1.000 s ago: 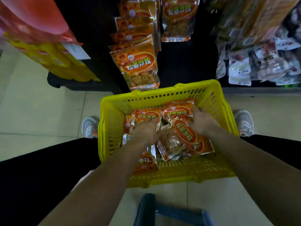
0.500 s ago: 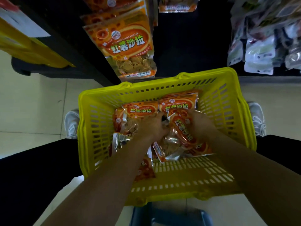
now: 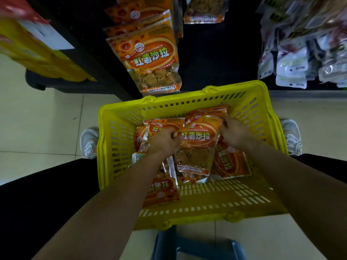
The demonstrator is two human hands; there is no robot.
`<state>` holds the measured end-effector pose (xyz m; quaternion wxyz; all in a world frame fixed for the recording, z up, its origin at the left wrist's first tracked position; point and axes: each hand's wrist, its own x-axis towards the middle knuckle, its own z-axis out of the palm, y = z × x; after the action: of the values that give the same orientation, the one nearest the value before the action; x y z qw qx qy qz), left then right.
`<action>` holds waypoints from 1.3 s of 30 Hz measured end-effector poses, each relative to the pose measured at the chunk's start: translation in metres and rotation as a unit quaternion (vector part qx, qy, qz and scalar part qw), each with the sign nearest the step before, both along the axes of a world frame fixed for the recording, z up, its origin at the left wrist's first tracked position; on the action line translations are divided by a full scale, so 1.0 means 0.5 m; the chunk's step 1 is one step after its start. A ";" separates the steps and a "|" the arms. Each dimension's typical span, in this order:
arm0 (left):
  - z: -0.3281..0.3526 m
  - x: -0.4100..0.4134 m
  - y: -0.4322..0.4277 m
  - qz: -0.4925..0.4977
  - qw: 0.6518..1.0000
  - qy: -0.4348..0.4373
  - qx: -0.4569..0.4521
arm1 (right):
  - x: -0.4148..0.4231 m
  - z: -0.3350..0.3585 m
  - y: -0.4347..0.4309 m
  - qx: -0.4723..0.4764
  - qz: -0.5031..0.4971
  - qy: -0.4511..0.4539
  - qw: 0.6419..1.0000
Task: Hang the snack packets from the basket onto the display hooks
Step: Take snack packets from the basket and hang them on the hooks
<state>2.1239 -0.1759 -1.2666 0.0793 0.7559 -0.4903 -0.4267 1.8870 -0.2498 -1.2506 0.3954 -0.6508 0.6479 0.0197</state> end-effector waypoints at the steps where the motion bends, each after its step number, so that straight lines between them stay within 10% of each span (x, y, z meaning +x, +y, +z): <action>1: -0.004 0.010 0.003 0.012 1.000 0.000 0.000 | -0.003 -0.007 0.003 0.015 -0.005 0.009 1.000; 15: -0.008 0.083 -0.009 0.166 0.986 0.006 -0.018 | 0.005 -0.004 0.016 -0.004 0.130 0.163 0.978; 39: 0.449 0.112 -0.016 -0.064 0.979 -0.052 -0.186 | 0.023 0.453 -0.024 -0.119 0.269 0.013 0.956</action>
<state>2.1801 -0.1839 -1.0420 0.1653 0.7162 -0.6116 -0.2928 1.8983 -0.2619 -1.0242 0.2867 -0.8428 0.4520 0.0565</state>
